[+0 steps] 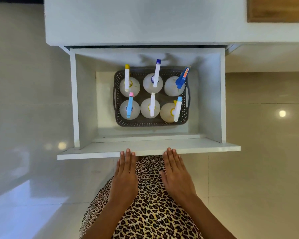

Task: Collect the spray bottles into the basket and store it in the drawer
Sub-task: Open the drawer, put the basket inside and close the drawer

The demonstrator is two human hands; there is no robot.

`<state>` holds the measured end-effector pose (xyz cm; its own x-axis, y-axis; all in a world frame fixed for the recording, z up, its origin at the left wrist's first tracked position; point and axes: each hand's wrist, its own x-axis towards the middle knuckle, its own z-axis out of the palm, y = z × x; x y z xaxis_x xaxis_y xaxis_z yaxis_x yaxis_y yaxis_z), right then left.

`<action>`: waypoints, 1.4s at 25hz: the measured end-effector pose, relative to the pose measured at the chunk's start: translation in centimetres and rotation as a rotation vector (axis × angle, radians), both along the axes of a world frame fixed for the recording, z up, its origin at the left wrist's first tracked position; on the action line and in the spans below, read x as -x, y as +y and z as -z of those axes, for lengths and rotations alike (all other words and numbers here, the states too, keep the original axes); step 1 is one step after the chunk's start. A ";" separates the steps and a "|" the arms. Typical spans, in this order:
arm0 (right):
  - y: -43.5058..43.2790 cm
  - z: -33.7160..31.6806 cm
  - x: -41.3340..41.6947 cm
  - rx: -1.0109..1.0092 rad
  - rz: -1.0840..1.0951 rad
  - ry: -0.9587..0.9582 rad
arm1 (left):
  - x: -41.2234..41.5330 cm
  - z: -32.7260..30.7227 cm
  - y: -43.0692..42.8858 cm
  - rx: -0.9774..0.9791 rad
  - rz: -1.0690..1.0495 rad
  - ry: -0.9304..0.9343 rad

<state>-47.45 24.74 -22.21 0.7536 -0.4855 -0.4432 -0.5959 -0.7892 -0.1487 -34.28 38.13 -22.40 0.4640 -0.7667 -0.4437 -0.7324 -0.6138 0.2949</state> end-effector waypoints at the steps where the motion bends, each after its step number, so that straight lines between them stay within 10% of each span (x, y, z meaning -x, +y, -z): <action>1: -0.3 -0.1 -0.2 0.006 -0.012 0.005 | -0.2 -0.1 -0.2 -0.016 -0.002 0.019; 35: -20.2 -0.7 -20.4 0.006 -0.033 -0.047 | -19.7 -1.0 -21.2 0.031 -0.049 -0.061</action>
<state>-27.07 4.49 -21.55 0.7890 -0.4631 -0.4038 -0.5623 -0.8091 -0.1709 -14.54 16.93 -21.36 0.5266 -0.7555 -0.3898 -0.7189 -0.6405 0.2702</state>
